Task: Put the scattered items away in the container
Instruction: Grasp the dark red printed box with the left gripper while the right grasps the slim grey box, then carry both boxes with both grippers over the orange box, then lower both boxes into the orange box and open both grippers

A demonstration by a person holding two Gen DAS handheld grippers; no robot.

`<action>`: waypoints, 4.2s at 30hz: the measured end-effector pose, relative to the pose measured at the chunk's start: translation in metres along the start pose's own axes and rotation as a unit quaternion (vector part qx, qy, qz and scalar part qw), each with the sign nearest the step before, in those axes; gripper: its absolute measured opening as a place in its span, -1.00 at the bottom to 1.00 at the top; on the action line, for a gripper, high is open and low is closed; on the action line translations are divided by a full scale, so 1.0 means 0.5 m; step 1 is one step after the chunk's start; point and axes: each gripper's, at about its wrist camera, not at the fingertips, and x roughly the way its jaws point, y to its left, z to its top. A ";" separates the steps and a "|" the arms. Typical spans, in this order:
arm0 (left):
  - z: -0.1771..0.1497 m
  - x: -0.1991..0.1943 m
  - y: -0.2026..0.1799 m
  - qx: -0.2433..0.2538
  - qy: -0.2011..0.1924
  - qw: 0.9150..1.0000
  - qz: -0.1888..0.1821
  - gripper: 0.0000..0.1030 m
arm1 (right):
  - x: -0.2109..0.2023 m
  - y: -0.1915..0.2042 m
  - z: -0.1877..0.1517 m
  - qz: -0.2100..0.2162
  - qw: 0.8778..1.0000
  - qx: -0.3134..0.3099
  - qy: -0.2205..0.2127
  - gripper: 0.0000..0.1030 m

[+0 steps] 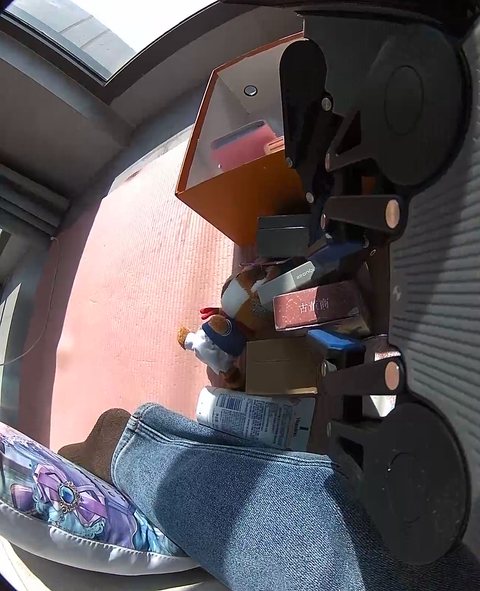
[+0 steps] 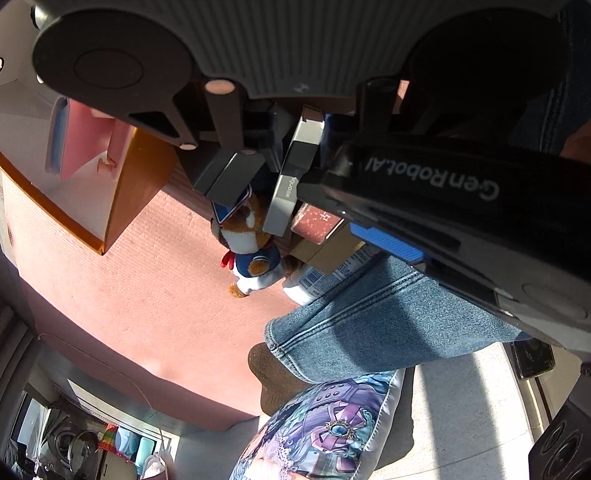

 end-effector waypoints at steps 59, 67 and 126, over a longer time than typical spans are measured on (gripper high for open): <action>0.045 -0.230 -0.187 0.050 -0.121 0.988 -0.087 -0.48 | -0.400 -0.193 -0.112 -0.066 0.936 0.242 -0.249 -0.69; 0.084 -0.169 -0.278 0.077 -0.109 0.982 -0.133 -0.48 | -0.403 -0.282 -0.165 -0.101 0.914 0.297 -0.256 -0.69; 0.123 0.108 -0.395 0.102 -0.056 0.993 -0.009 -0.44 | -0.083 -0.441 -0.215 -0.048 0.896 0.432 -0.092 -0.68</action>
